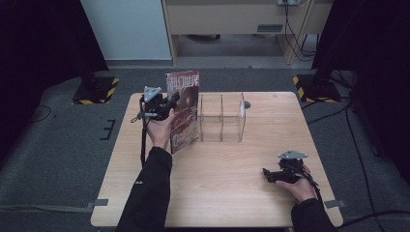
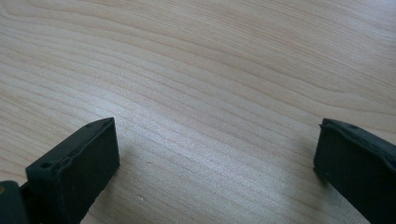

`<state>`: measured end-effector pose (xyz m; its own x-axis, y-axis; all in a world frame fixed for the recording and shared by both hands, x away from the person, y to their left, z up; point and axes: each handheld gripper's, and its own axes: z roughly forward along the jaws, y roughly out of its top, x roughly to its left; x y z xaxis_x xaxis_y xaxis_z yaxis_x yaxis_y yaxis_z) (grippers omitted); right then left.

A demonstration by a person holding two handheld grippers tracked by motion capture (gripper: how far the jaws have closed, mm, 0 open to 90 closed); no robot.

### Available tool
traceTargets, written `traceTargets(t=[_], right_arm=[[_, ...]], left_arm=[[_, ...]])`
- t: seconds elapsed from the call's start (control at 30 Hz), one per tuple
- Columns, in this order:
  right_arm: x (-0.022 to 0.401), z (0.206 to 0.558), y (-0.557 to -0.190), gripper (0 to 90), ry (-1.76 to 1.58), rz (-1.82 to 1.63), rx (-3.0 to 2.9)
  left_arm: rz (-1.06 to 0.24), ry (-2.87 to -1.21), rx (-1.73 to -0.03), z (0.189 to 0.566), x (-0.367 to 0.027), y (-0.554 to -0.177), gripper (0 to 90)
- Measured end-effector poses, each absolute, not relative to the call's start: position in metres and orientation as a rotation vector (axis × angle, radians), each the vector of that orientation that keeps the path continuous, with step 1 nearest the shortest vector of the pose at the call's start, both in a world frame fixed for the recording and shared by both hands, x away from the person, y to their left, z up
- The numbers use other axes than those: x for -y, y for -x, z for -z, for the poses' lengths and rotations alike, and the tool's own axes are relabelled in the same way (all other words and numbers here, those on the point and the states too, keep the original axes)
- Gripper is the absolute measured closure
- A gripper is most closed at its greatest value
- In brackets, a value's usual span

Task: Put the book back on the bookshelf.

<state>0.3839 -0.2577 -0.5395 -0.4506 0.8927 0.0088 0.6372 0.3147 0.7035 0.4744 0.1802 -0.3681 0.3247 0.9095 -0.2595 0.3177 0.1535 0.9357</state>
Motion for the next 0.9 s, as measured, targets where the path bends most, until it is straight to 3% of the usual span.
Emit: traceTargets(t=[0.4, 0.9], right_arm=[[0.258, 0.540, -0.384, 0.5, -1.362, -0.913, -2.204], [0.257, 0.539, -0.384, 0.5, -1.366, -0.914, -2.204]], left_arm=[[-0.588, -1.439, -1.217, 0.375, -0.197, -0.456, 83.3], [-0.579, -1.476, -1.162, 0.395, -0.216, -0.404, 83.1]])
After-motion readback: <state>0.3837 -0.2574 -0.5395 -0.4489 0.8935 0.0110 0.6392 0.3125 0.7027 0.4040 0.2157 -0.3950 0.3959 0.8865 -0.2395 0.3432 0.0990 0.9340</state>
